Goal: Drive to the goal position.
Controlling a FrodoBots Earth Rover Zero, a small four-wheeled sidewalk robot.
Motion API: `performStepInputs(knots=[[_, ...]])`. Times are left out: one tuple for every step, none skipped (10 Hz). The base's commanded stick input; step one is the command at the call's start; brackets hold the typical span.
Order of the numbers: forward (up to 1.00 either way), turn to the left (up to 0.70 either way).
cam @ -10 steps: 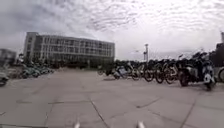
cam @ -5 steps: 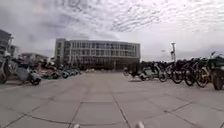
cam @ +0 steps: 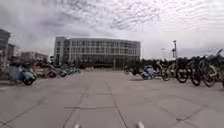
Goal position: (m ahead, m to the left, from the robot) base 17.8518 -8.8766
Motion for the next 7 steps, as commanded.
performStepInputs(knots=[[0.7,0.0],[0.7,0.0],[0.7,0.0],[0.7,0.0],[0.7,0.0],[0.7,0.0],[0.7,0.0]])
